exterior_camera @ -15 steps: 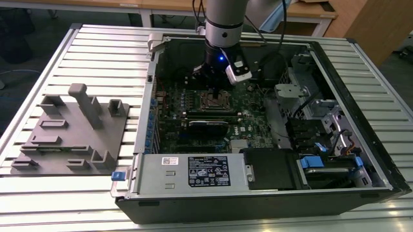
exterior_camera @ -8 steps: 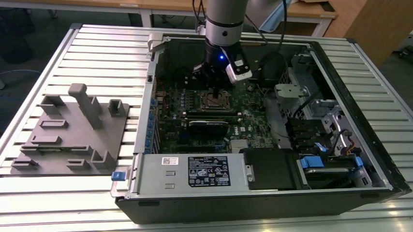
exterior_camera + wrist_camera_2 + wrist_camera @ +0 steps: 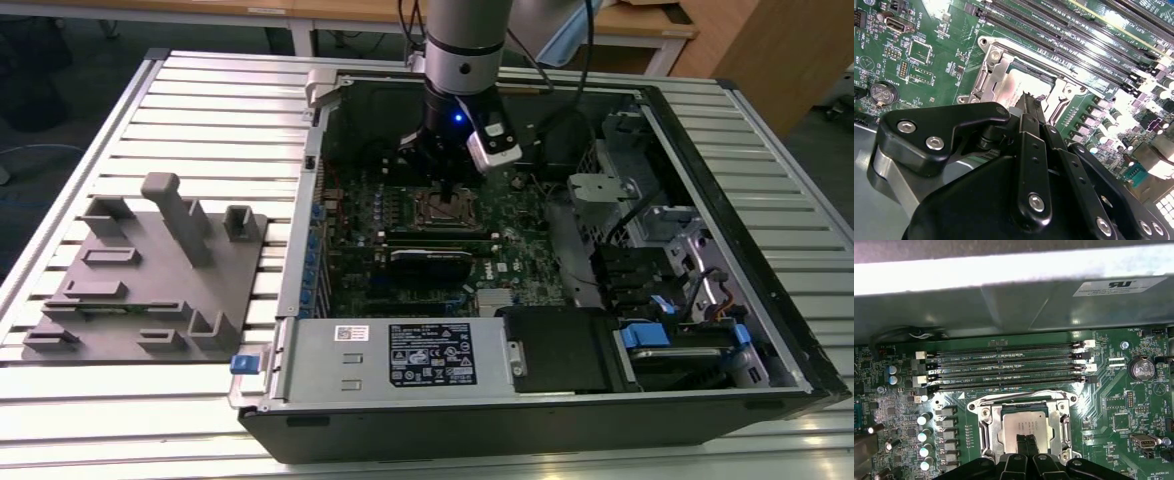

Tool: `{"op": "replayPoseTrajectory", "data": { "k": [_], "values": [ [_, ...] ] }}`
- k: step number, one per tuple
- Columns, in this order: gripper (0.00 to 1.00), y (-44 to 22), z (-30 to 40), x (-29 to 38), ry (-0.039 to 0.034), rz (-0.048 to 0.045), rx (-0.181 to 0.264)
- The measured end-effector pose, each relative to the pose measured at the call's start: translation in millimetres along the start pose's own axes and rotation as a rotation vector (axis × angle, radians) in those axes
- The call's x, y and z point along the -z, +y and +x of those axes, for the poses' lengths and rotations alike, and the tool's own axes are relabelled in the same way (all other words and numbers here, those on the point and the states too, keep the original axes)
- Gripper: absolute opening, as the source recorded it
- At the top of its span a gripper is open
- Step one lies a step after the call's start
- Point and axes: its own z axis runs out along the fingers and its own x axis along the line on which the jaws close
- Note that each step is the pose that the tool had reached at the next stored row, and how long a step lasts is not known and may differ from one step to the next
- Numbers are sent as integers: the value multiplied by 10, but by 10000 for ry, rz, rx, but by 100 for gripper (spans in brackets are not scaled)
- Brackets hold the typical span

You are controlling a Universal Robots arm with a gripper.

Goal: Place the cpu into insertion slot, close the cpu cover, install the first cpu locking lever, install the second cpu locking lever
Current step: 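Install the first cpu locking lever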

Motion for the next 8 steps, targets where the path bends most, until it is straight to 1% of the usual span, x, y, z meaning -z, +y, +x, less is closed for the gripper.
{"op": "replayPoseTrajectory", "data": {
  "k": [8],
  "values": [
    [10, 1, -7, -1, 1, -8, 82]
  ]
}}
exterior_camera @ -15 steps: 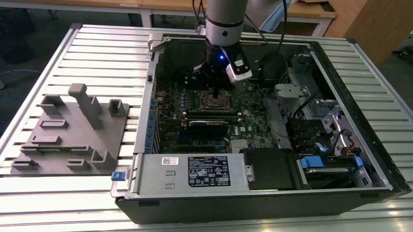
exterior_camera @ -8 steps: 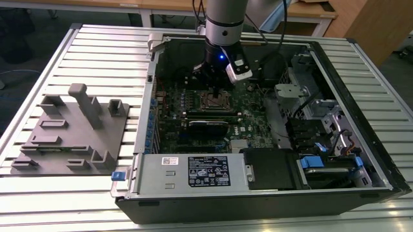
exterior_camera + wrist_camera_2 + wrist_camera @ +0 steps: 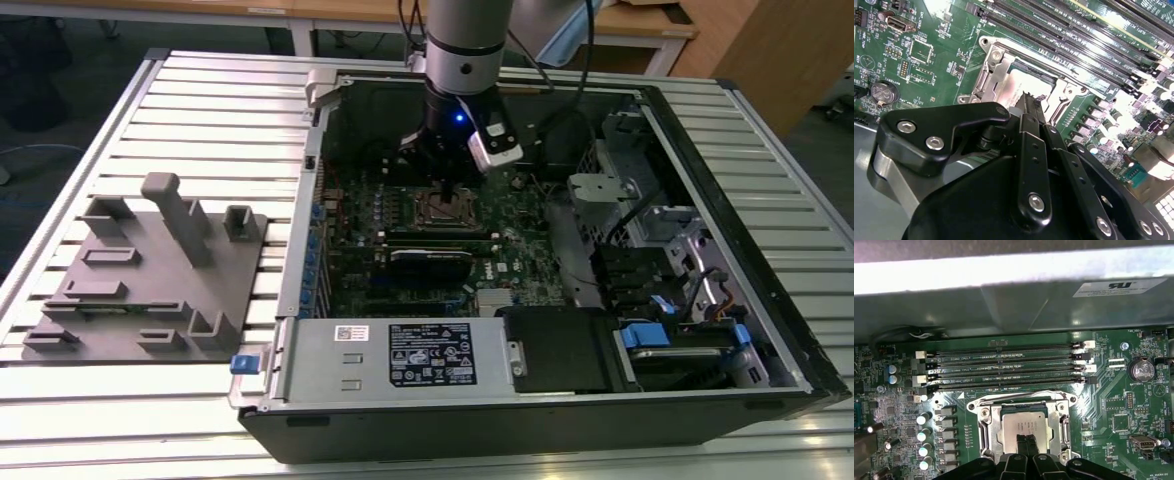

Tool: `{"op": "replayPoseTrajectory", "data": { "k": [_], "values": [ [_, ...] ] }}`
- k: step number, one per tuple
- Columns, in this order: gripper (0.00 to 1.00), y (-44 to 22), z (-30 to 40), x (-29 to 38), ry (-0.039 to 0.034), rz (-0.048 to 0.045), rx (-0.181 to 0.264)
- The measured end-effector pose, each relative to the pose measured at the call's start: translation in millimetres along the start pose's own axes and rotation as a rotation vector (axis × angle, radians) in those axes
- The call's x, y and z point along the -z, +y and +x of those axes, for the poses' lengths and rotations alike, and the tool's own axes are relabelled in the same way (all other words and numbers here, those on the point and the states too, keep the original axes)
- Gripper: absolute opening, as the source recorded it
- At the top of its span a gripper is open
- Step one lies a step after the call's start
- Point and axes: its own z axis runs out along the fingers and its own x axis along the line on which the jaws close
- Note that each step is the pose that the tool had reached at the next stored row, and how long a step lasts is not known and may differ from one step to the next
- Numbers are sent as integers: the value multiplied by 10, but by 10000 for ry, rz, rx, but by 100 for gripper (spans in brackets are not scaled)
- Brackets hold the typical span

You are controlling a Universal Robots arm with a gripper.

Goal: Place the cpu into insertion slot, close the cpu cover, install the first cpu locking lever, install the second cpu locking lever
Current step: 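Install the first cpu locking lever, then install the second cpu locking lever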

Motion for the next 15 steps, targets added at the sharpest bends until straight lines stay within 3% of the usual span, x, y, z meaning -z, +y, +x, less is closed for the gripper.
{"op": "replayPoseTrajectory", "data": {
  "k": [10, 15],
  "values": [
    [10, 0, 0, 0, -2, -6, 78],
    [10, -1, -1, 35, -2, -5, 78]
  ]
}}
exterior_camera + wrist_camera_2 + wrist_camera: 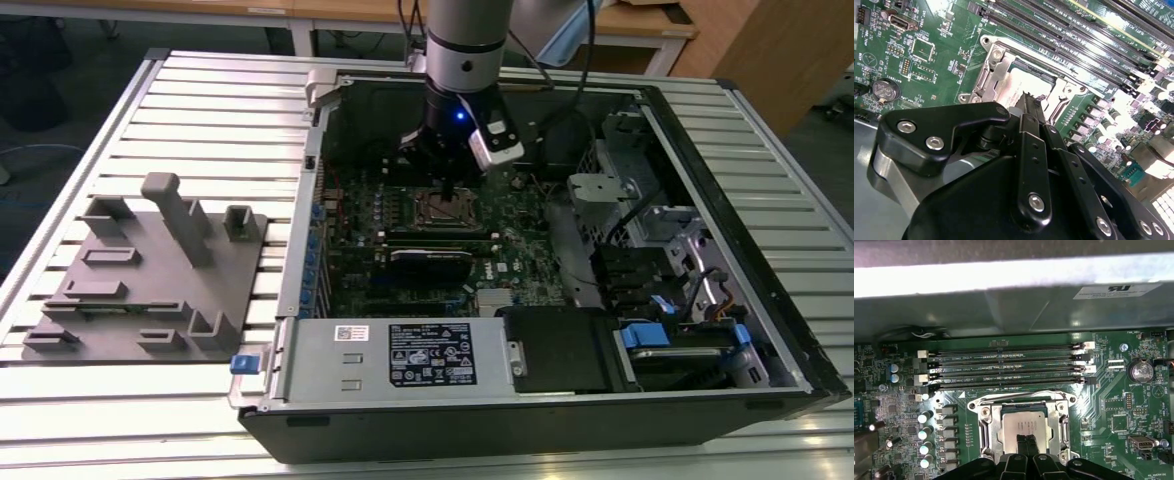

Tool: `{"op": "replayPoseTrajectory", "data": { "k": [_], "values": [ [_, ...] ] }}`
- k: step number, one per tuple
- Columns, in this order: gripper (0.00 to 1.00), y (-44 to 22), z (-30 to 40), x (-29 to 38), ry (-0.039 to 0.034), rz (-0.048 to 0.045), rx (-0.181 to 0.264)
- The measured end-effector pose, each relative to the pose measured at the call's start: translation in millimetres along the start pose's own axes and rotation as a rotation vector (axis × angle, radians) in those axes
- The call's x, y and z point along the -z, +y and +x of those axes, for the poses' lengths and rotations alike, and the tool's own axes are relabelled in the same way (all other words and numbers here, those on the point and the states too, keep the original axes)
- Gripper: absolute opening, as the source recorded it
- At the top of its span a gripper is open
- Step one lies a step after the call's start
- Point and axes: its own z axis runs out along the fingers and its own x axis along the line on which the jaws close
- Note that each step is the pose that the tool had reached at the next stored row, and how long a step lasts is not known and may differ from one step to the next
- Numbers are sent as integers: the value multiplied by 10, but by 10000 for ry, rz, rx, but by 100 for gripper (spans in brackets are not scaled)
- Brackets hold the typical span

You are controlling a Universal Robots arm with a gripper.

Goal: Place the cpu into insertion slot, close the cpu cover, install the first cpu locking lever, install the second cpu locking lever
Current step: 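Install the second cpu locking lever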

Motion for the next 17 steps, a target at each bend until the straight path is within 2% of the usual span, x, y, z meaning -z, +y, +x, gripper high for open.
{"op": "replayPoseTrajectory", "data": {
  "k": [12, 17],
  "values": [
    [10, -2, -4, 141, 0, 1, 0],
    [10, -10, -6, 144, 1, 1, 3]
  ]
}}
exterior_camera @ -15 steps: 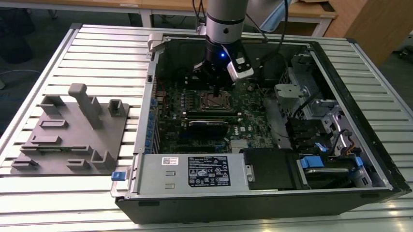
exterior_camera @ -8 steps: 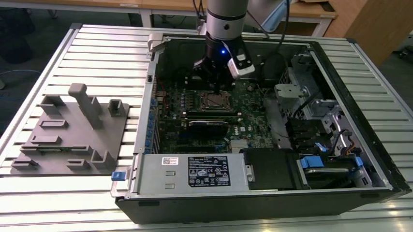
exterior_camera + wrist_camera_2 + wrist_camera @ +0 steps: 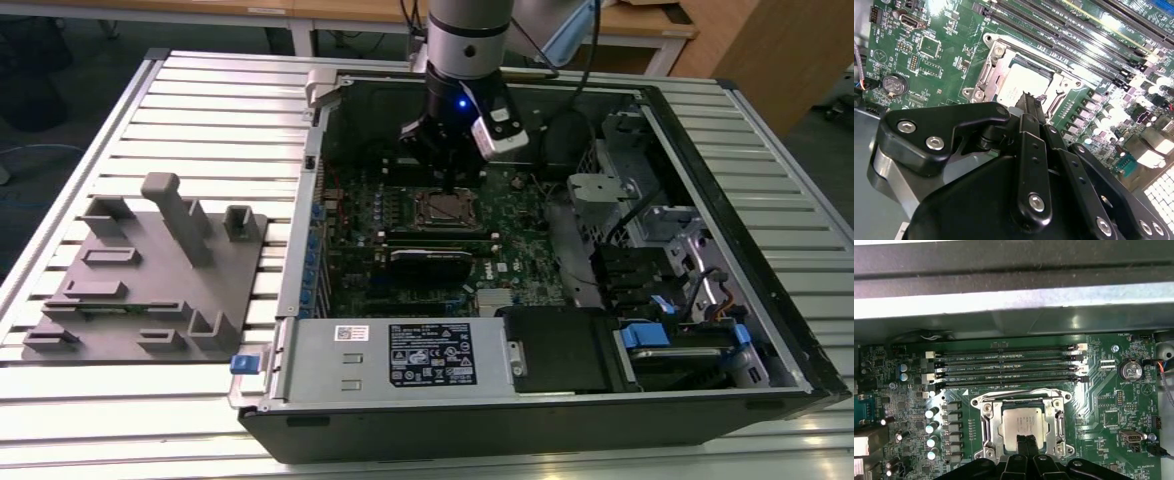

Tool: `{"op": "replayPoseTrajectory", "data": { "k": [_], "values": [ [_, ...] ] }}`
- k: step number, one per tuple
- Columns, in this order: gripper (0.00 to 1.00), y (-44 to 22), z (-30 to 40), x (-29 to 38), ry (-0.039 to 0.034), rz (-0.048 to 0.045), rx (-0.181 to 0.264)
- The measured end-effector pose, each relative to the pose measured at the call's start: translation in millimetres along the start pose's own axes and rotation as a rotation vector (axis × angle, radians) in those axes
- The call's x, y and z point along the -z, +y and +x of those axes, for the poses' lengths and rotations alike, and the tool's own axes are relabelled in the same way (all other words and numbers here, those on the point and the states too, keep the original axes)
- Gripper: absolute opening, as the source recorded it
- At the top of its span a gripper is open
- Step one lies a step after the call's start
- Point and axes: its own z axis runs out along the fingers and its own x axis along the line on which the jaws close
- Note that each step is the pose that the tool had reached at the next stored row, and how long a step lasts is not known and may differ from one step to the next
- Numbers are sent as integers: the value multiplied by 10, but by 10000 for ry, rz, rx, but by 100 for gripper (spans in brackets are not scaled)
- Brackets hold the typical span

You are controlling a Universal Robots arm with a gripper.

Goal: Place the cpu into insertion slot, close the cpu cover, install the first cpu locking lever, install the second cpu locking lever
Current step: 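Install the second cpu locking lever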

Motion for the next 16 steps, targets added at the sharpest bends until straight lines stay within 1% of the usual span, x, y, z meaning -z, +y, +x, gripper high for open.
{"op": "replayPoseTrajectory", "data": {
  "k": [3, 9, 16],
  "values": [
    [10, -28, -4, -1, -1, -1, -2],
    [10, -118, -16, -3, -1, -1, -2],
    [10, -206, -27, -4, -1, -1, -2]
  ]
}}
